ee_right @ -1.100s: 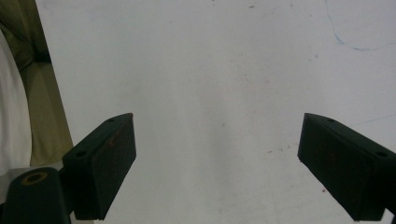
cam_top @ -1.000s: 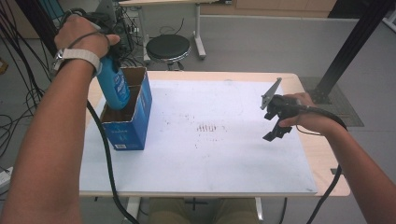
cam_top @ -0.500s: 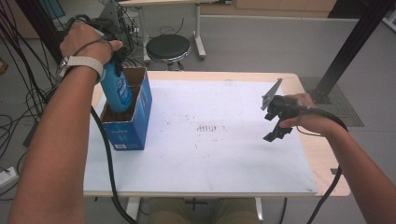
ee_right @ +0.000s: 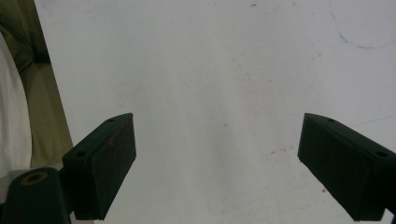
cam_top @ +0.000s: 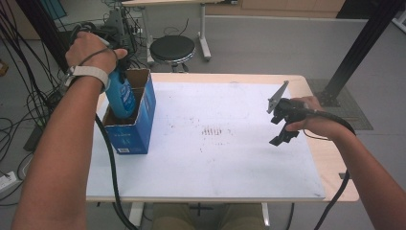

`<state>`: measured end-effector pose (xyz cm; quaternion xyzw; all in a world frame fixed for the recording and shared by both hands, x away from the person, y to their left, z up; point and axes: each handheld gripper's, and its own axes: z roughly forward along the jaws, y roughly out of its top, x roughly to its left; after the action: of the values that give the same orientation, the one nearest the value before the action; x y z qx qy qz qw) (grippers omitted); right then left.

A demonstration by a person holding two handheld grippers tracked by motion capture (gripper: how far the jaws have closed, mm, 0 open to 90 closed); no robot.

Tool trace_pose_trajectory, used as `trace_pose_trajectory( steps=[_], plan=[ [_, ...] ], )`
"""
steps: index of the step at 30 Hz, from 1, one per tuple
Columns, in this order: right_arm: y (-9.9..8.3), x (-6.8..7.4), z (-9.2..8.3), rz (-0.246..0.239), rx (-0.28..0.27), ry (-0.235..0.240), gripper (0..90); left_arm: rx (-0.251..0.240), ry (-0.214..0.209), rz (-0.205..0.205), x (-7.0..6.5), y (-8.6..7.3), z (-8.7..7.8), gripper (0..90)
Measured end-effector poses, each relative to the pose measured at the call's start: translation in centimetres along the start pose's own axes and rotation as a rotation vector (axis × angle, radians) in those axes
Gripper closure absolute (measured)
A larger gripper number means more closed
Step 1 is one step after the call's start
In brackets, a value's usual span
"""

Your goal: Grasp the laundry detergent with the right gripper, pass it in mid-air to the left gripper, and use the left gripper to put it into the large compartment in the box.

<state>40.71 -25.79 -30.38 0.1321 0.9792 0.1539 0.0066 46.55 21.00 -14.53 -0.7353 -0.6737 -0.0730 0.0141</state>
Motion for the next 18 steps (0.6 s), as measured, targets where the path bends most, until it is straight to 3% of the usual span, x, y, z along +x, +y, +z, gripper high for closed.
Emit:
trace_pose_trajectory(
  steps=[18],
  plan=[
    [-0.1,0.0,0.1,0.006,-0.004,0.000,11.6,0.006,0.001,0.004,-0.2,-0.1,1.7,37.2]
  ],
)
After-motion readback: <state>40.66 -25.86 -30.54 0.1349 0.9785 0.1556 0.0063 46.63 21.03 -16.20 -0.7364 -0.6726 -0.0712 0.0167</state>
